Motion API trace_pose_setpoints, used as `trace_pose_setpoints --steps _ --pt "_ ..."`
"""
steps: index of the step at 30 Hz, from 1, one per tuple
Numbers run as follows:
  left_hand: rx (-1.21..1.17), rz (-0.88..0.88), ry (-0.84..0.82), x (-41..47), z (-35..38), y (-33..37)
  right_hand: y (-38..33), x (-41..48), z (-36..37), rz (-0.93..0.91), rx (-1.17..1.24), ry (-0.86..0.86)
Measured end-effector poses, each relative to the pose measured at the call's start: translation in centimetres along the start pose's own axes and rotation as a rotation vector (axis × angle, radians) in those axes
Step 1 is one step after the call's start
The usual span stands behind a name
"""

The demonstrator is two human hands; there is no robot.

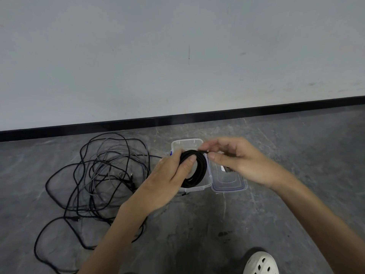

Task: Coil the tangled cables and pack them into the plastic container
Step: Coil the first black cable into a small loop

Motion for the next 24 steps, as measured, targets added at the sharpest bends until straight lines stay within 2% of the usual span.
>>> trace_pose_setpoints --steps 5,7,12,17,20,24 --pt "-0.066 -0.013 -0.068 -0.1 1.0 0.2 -0.2 0.4 -0.2 -0.125 -0.518 0.188" --pt "-0.082 -0.005 -0.083 -0.1 1.3 0.3 -0.2 0.5 0.2 -0.123 -0.549 0.195" --pt "-0.080 0.004 -0.059 0.0 1.0 0.3 1.0 0.8 0.9 0.019 -0.260 0.136" --pt "-0.050 0.014 -0.007 0.0 0.2 0.4 2.4 0.6 2.2 0.222 0.272 0.097" --pt "-0.051 0.002 0.048 0.1 -0.4 0.2 2.5 0.6 2.6 0.261 0.337 0.074" --pt "-0.003 -0.017 0.066 0.1 -0.3 -0.1 2.8 0.7 2.2 0.282 0.382 0.157"
Point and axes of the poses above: each hand's wrist, its own x-axis towards the middle knuckle, its own z-axis out of the palm, y = z × x, the point moved 7 cm from there along x, towards the middle knuckle, and after that the axes turned 3 degrees about -y, right-handed, at the moved point
